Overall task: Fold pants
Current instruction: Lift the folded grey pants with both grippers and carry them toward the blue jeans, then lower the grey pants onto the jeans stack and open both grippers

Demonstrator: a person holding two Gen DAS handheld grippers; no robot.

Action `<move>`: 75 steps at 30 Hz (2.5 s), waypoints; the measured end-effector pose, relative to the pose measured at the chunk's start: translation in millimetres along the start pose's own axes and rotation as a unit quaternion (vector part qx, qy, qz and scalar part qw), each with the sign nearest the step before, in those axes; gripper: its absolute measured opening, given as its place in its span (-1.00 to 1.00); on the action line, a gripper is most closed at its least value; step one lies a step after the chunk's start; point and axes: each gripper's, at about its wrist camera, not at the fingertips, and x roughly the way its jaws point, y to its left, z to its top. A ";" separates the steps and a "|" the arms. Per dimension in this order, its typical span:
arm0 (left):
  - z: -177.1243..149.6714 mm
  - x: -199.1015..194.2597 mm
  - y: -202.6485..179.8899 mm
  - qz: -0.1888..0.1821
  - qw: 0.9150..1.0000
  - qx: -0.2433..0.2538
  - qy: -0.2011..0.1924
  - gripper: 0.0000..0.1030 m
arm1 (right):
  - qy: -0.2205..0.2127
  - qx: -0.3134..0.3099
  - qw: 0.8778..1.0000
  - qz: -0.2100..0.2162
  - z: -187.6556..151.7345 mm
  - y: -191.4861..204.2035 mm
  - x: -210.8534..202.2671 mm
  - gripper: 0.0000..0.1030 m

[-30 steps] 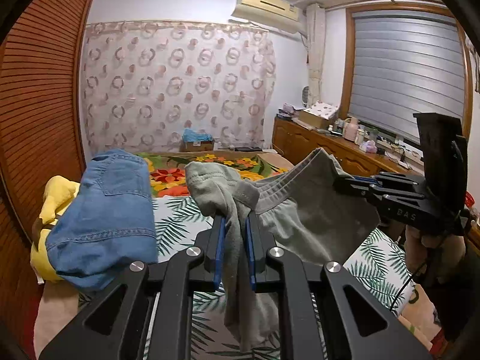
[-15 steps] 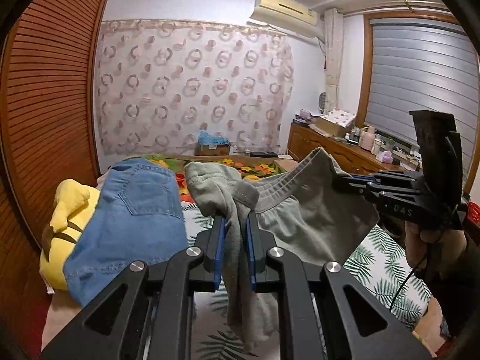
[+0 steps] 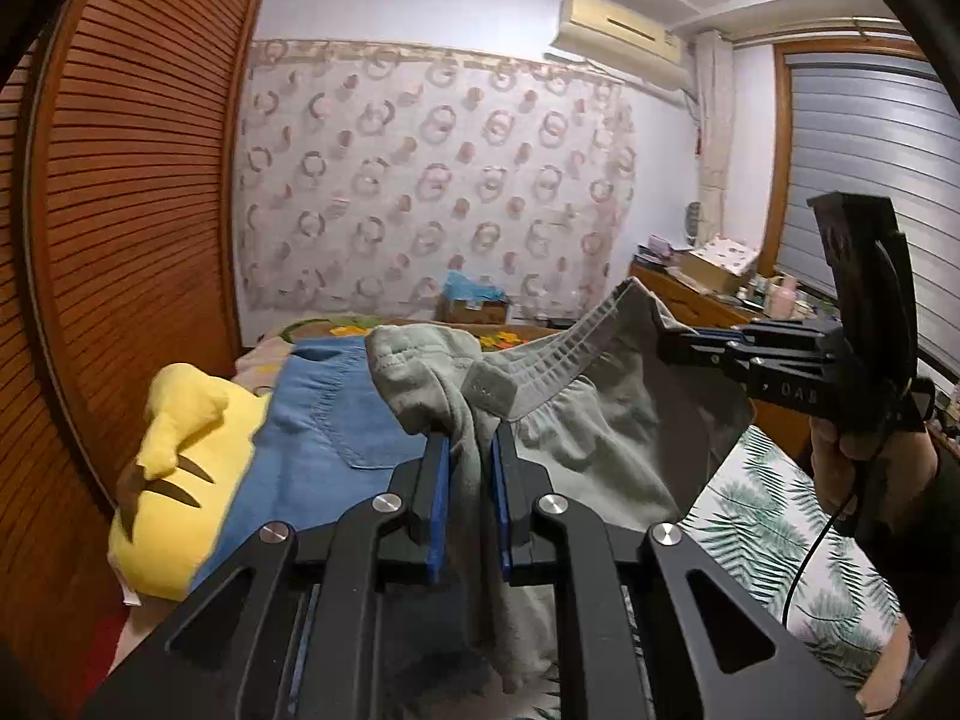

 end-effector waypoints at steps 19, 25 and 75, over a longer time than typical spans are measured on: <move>-34.9 16.6 54.5 0.094 0.993 -0.063 0.019 -0.73 | 0.013 -0.121 0.990 0.076 56.8 14.1 154.6 -0.84; -45.7 12.0 57.8 0.103 0.991 -0.083 0.018 -0.73 | 0.020 -0.137 0.986 0.098 61.5 20.8 182.5 -0.84; -59.6 12.7 71.0 0.171 0.979 -0.075 0.081 -0.09 | 0.054 -0.001 0.995 0.085 41.5 -8.7 202.4 -0.41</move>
